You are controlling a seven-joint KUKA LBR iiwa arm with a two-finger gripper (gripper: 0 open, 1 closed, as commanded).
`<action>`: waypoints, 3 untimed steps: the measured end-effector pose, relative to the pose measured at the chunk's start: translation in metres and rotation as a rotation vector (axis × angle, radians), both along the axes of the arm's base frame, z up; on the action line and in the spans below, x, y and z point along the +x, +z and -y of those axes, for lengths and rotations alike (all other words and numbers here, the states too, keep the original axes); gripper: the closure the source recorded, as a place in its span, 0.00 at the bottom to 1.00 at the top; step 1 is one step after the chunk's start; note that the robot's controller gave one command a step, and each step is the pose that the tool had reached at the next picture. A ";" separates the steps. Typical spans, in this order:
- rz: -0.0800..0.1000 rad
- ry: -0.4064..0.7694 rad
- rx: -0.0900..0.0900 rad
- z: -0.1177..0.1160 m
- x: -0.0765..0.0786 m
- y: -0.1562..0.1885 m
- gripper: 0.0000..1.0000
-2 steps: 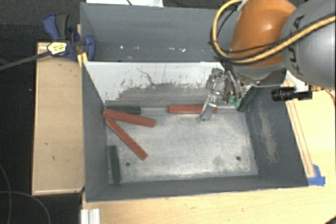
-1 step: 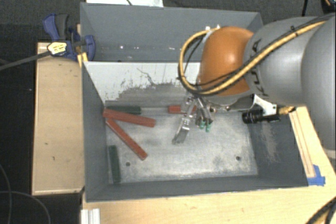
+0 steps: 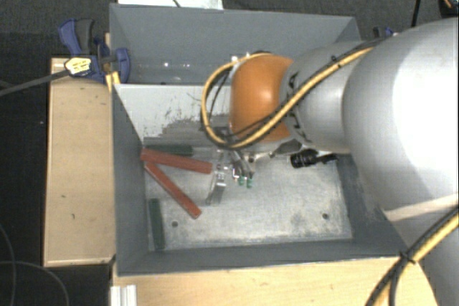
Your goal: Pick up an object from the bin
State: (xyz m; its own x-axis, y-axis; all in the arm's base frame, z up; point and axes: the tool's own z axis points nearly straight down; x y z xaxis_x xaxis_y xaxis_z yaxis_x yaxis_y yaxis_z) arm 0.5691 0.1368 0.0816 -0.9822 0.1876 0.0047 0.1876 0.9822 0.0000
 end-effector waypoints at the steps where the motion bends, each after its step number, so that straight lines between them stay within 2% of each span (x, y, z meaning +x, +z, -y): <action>1: 0.009 -0.043 0.001 -0.018 0.022 -0.012 0.00; 2: 0.008 -0.043 0.000 -0.017 0.022 -0.011 1.00; 3: 0.008 -0.043 0.000 -0.017 0.022 -0.011 0.00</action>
Offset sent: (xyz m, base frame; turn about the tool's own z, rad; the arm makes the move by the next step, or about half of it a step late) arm 0.0207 0.0165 -0.0116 0.0443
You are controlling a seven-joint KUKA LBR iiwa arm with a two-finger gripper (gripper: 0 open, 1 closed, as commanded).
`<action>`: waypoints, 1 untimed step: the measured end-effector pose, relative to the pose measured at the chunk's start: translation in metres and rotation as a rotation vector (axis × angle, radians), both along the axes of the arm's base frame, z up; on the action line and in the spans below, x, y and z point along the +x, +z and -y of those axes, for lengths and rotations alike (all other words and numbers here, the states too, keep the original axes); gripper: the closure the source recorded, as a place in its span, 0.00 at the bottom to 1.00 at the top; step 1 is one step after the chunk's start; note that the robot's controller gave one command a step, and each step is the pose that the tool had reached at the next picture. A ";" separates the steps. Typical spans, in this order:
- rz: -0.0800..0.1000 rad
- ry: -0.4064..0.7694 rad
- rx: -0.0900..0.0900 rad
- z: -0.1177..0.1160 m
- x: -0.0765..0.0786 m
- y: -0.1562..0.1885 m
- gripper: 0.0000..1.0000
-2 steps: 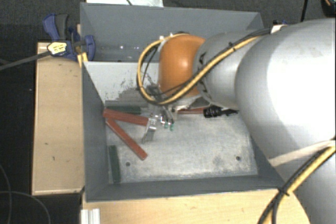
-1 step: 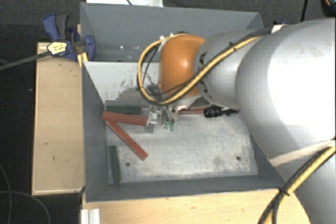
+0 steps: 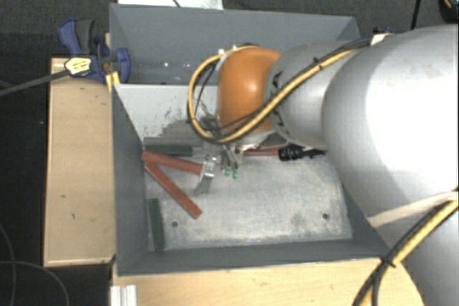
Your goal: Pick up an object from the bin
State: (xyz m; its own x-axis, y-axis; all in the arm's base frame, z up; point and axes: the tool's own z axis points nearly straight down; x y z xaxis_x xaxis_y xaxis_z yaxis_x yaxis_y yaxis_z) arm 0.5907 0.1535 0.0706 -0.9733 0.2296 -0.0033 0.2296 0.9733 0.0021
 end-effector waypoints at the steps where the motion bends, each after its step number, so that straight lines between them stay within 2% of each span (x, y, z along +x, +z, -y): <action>1: 0.000 0.000 0.000 0.000 0.000 0.000 1.00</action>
Offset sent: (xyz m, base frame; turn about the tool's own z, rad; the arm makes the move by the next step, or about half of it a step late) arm 0.0000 0.0000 0.0000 0.0000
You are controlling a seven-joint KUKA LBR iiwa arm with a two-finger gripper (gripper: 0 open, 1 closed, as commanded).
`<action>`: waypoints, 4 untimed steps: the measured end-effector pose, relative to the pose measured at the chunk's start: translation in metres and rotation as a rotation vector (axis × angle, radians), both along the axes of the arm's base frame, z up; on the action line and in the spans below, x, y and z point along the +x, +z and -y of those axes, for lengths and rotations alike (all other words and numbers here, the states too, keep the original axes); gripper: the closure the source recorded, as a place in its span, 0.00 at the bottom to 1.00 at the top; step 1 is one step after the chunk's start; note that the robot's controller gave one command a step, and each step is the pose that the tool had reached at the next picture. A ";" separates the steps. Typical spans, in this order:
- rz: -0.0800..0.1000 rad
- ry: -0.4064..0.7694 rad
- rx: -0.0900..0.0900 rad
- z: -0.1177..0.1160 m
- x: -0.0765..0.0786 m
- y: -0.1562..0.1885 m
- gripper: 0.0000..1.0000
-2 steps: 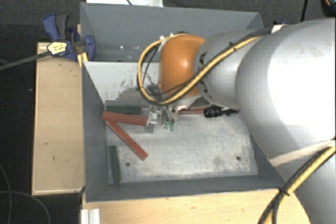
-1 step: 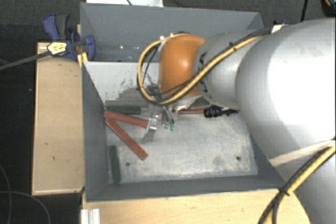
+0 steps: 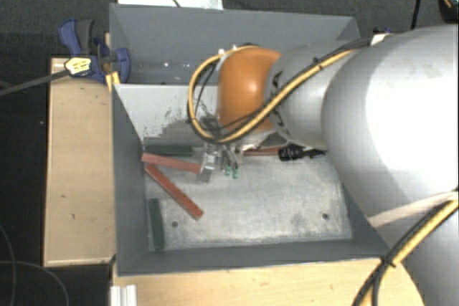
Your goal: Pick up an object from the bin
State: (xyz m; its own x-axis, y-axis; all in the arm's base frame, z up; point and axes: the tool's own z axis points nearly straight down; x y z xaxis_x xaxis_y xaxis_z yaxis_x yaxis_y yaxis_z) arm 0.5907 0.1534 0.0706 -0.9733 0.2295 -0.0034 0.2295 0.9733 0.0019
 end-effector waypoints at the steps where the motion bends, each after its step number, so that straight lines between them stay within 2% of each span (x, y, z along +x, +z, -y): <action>1: 0.001 -0.062 0.003 -0.084 0.000 0.005 1.00; 2: 0.003 0.022 0.000 -0.084 0.000 0.011 1.00; 3: -0.004 0.030 -0.003 -0.086 -0.003 0.008 1.00; 4: 0.000 0.208 -0.007 -0.096 0.004 0.011 1.00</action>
Offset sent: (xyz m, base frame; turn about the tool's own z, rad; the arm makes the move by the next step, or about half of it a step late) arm 0.0001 0.0787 0.0034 0.0689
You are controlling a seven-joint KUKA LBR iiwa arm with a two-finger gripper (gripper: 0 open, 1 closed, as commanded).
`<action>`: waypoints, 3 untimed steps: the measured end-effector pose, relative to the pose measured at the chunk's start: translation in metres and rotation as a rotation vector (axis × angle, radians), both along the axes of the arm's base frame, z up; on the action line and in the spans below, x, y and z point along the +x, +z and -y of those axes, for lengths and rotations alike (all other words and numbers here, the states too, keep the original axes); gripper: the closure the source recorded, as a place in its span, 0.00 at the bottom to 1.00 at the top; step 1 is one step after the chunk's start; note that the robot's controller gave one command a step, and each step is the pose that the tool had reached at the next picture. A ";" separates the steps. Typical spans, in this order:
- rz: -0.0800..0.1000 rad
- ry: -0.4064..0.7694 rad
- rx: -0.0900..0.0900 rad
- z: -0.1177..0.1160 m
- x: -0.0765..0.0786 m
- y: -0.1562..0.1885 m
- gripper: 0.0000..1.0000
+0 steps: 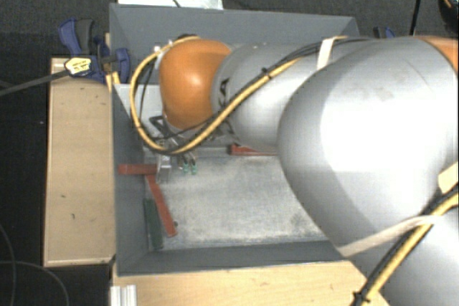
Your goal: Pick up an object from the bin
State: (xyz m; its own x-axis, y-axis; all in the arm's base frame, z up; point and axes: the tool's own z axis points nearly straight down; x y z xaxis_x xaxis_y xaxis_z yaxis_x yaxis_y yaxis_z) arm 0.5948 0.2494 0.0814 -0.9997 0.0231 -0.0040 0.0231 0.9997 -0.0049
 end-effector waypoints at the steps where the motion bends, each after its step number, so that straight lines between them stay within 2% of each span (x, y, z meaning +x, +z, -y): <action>1: -0.002 0.114 0.005 -0.004 -0.011 0.005 1.00; 2: -0.004 0.374 0.005 0.009 -0.043 0.012 1.00; 3: 0.001 0.536 0.005 0.016 -0.043 0.032 1.00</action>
Offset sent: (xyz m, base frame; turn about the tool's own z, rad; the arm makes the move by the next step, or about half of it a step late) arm -0.0116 0.0039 0.0044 -0.1153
